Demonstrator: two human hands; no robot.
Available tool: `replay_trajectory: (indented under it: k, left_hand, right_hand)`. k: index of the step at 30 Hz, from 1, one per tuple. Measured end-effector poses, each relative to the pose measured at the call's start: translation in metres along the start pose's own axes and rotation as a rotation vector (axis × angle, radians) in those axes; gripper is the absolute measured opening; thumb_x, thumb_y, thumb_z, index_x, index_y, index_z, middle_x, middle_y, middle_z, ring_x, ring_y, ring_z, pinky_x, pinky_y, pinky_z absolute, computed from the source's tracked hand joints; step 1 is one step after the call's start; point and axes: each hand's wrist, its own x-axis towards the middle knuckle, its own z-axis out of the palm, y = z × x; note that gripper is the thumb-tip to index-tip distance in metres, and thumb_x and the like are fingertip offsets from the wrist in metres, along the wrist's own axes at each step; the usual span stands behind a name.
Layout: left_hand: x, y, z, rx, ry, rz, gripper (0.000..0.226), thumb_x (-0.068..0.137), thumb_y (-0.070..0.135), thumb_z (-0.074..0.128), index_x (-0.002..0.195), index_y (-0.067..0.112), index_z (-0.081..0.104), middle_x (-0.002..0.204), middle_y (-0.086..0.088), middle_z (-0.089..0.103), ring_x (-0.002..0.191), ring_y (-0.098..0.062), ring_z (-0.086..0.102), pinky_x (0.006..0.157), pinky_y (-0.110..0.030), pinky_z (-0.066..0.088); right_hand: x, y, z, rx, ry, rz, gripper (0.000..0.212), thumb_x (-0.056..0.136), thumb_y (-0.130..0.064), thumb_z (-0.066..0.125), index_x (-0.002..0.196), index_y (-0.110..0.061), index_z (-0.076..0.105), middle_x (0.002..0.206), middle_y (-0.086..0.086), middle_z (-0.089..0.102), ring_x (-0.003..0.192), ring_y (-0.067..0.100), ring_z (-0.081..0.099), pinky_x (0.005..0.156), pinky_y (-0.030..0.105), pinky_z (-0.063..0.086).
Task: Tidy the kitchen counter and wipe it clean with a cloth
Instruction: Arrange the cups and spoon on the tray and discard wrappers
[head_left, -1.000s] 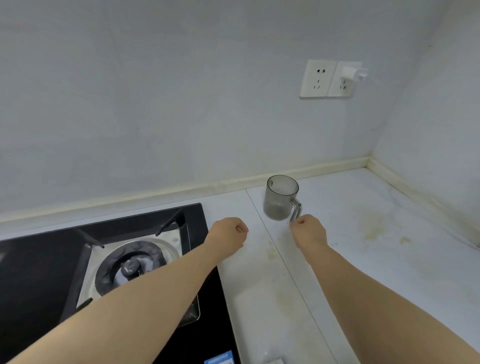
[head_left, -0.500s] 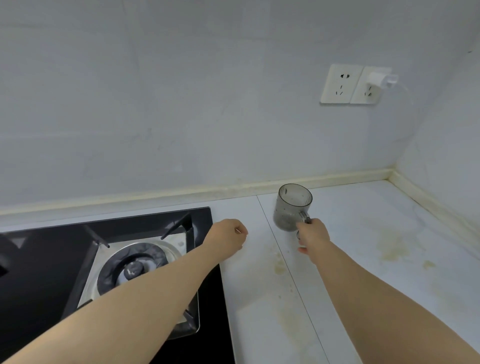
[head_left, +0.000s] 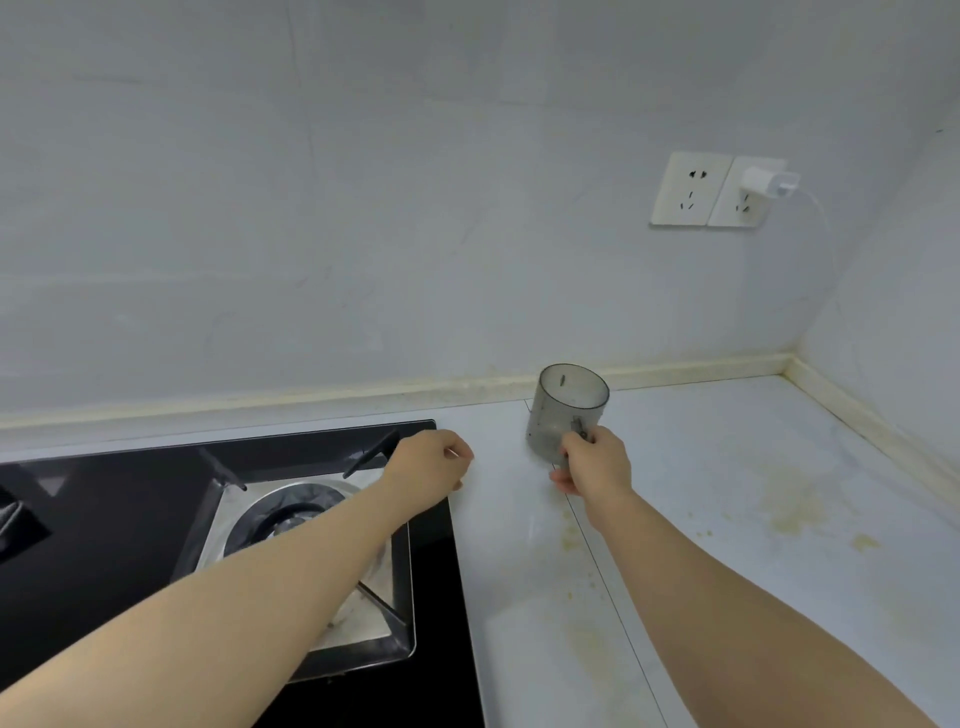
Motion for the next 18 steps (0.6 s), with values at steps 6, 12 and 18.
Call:
replay_trajectory:
  k: [6, 12, 18]
  left_hand:
    - [-0.023, -0.012, -0.043, -0.082, 0.128, -0.020, 0.018, 0.092, 0.012, 0.051, 0.079, 0.021, 0.061, 0.077, 0.000, 0.065, 0.067, -0.012, 0.063, 0.066, -0.025, 0.050]
    - [-0.070, -0.041, -0.099, -0.122, 0.289, -0.060, 0.023, 0.090, 0.010, 0.052, 0.073, 0.024, 0.059, 0.072, 0.002, 0.064, 0.062, -0.009, 0.061, 0.072, -0.027, 0.052]
    - [-0.122, -0.084, -0.165, -0.139, 0.407, -0.110, 0.022, 0.090, 0.009, 0.053, 0.074, 0.023, 0.059, 0.075, -0.002, 0.065, 0.063, -0.013, 0.062, 0.077, -0.033, 0.054]
  right_hand:
    - [-0.038, -0.023, 0.032, -0.049, -0.119, -0.129, 0.010, 0.088, -0.014, 0.047, 0.080, -0.009, 0.049, 0.067, 0.006, 0.052, 0.050, 0.016, 0.054, 0.057, 0.028, 0.049]
    - [-0.090, -0.039, 0.090, -0.058, -0.296, -0.195, 0.011, 0.088, -0.013, 0.048, 0.078, -0.010, 0.049, 0.068, 0.006, 0.053, 0.047, 0.015, 0.049, 0.047, 0.024, 0.042]
    - [-0.159, -0.052, 0.145, -0.070, -0.436, -0.265, 0.020, 0.093, -0.020, 0.051, 0.073, -0.014, 0.049, 0.075, 0.002, 0.057, 0.048, 0.014, 0.047, 0.047, 0.023, 0.040]
